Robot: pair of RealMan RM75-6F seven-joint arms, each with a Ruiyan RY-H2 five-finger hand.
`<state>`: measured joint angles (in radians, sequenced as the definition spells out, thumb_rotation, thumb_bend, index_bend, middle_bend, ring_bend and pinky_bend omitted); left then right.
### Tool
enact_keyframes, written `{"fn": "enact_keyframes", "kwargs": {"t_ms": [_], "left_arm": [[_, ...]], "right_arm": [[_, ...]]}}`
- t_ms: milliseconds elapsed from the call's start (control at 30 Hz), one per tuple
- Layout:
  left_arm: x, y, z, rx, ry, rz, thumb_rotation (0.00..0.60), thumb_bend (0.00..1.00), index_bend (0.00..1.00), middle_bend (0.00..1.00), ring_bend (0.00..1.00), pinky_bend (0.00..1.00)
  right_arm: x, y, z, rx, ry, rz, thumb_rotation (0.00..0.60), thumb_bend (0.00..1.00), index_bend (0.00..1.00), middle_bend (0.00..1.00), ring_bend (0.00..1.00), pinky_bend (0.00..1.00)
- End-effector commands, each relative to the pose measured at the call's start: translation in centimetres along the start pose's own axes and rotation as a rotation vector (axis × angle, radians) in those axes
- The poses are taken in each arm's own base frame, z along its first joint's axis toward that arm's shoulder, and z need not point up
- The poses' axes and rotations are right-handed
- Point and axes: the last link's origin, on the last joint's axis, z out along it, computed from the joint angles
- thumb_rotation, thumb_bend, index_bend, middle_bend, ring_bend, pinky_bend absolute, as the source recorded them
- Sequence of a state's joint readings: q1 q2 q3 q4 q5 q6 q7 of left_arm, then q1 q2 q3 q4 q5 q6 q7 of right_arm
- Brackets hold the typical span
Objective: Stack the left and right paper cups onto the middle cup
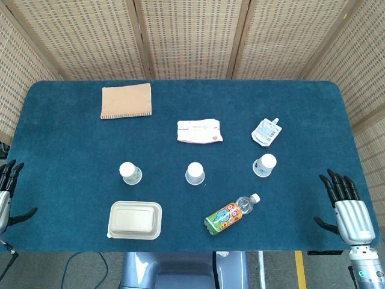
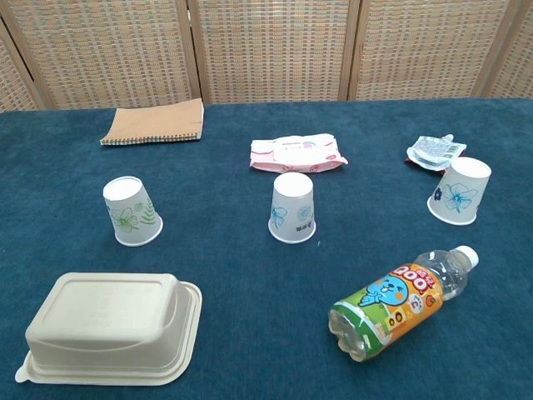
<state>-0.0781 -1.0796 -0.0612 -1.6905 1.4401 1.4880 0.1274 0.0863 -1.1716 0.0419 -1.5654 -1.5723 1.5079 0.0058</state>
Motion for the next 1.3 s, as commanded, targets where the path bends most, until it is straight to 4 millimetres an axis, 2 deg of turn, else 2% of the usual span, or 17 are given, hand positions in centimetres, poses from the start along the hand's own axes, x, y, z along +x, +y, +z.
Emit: {"fn": "enact_keyframes", "kwargs": {"t_ms": [33,1033,1200,1300], "left_arm": [[-0.1,0.0,0.1,0.001,-0.005,0.002,0.600,0.08,0.00,0.00,0.00,0.00],[-0.4,0.3,0.1,-0.011,-0.035,-0.003,0.600,0.09,0.00,0.00,0.00,0.00],[-0.6,0.8,0.6,-0.016,-0.046,-0.026,0.600,0.17,0.00,0.00,0.00,0.00],[-0.7,1.6,1.8,-0.023,-0.054,-0.023,0.600,0.21,0.01,0.00,0.00,0.00]], "right_arm": [[-0.1,0.0,0.0,0.000,-0.004,-0.003,0.600,0.05,0.00,0.00,0.00,0.00],[-0.2,-0.2,-0.1,0.009,-0.011,0.000,0.600,0.05,0.04,0.00,0.00,0.00],[-0.1,-0.3,-0.2,0.011,-0.010,0.006,0.600,0.05,0.05,0.00,0.00,0.00],[0.0,-0.2,-0.1,0.003,-0.011,0.017,0.600,0.05,0.05,0.00,0.00,0.00]]}}
